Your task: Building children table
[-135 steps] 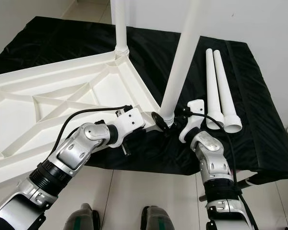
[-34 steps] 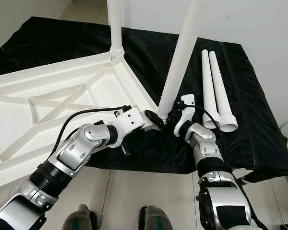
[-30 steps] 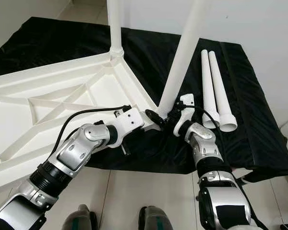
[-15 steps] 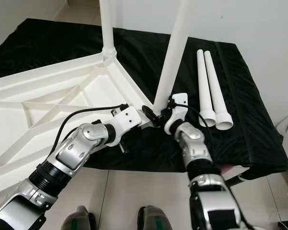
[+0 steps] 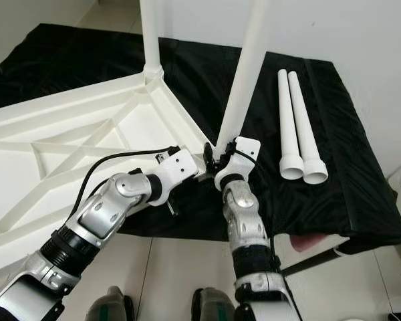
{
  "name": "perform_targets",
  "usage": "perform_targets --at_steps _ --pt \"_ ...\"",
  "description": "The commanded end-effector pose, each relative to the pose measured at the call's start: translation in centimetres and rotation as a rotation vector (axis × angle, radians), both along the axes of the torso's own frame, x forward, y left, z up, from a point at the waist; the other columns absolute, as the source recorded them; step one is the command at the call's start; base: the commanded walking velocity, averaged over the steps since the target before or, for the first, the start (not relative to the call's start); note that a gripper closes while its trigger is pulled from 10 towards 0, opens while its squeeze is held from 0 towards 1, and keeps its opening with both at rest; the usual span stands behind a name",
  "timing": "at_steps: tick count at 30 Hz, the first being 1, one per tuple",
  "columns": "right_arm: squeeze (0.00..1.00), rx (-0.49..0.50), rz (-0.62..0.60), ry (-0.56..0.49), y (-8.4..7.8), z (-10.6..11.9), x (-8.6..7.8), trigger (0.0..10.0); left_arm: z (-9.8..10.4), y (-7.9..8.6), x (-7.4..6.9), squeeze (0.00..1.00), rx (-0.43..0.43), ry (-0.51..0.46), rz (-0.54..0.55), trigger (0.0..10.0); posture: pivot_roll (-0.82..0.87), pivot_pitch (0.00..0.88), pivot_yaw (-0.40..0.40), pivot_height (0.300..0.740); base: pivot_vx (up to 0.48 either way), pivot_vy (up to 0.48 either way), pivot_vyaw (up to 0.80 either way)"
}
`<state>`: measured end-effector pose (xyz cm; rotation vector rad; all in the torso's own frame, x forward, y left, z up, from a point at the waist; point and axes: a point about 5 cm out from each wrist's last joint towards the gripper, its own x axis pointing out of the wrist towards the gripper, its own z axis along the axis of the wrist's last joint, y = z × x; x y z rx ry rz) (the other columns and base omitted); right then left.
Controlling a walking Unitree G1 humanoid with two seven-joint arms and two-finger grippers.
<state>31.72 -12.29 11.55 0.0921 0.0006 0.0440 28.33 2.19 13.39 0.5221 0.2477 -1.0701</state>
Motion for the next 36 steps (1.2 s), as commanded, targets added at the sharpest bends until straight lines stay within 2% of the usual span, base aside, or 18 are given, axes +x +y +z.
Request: perform_targets --at_steps 1,2,3,6,7,8,9,14,20,21,23,25,28,36 --pt "0.0 -0.031 -0.03 0.045 -0.4 -0.7 -0.2 0.0 -1.2 -0.7 -1.0 0.0 0.021 0.064 -0.061 10.0 -0.06 0.05 -0.05 0.74 0.0 0.0 0.0" --pt "0.0 -0.033 -0.033 0.049 -0.6 -0.6 -0.3 0.0 -1.2 -0.7 -1.0 0.0 0.021 0.065 -0.063 10.0 -0.06 0.05 -0.05 0.74 0.0 0.0 0.0" --pt "0.0 -0.034 -0.028 0.046 -0.7 -0.5 -0.4 2.8 -1.2 -0.7 -1.0 0.0 0.022 0.065 -0.064 10.0 -0.06 0.049 -0.048 0.74 0.0 0.0 0.0" --pt "0.0 -0.035 -0.019 0.041 -0.7 -0.5 -0.5 2.8 -1.2 -0.7 -1.0 0.0 0.022 0.065 -0.065 10.0 -0.06 0.049 -0.048 0.74 0.0 0.0 0.0" --pt "0.27 -0.034 -0.009 0.025 -0.8 -0.1 -0.4 10.0 -1.2 -0.7 -1.0 0.0 0.022 0.065 -0.065 10.0 -0.06 0.048 -0.047 0.74 0.0 0.0 0.0" --pt "0.27 -0.034 -0.009 0.025 -0.8 -0.1 -0.4 10.0 -1.2 -0.7 -1.0 0.0 0.022 0.065 -0.065 10.0 -0.06 0.048 -0.047 0.74 0.0 0.0 0.0" --pt "1.0 -0.018 0.013 0.014 -1.0 0.1 -0.2 10.0 -1.2 -0.7 -1.0 0.0 0.021 0.065 -0.066 10.0 -0.06 0.048 -0.046 0.74 0.0 0.0 0.0" --pt "1.0 -0.001 0.156 -0.063 -2.4 2.0 0.5 10.0 -1.2 -0.9 -1.1 0.0 0.019 0.065 -0.073 10.0 -0.06 0.046 -0.046 0.74 0.0 0.0 0.0" --pt "1.0 -0.016 0.206 -0.062 -3.4 2.1 0.9 10.0 -1.1 -0.9 -1.0 0.0 0.018 0.064 -0.071 10.0 -0.06 0.044 -0.048 0.74 0.0 0.0 0.0" --pt "0.0 -0.056 0.299 -0.057 -3.6 2.2 1.0 10.0 -1.1 -0.9 -1.0 0.0 0.018 0.063 -0.07 10.0 -0.05 0.042 -0.048 0.74 0.0 0.0 0.0" --pt "0.0 -0.105 0.437 -0.05 -3.8 2.3 1.2 10.0 -1.1 -0.9 -1.1 0.0 0.017 0.064 -0.07 10.0 -0.05 0.04 -0.048 0.74 0.0 0.0 0.0" --pt "0.0 -0.105 0.437 -0.05 -3.8 2.3 1.2 10.0 -1.1 -0.9 -1.1 0.0 0.017 0.064 -0.07 10.0 -0.05 0.04 -0.048 0.74 0.0 0.0 0.0" --pt "0.0 -0.144 0.571 -0.061 -3.5 2.6 1.5 10.0 -1.1 -1.0 -1.1 0.0 0.016 0.065 -0.073 10.0 -0.05 0.029 -0.045 0.74 0.0 0.0 0.0" --pt "0.0 -0.161 0.665 -0.034 -3.3 2.0 2.4 10.0 -0.9 -0.8 -0.7 0.0 0.02 0.055 -0.072 10.0 -0.05 0.013 -0.036 0.74 0.0 0.0 0.0"
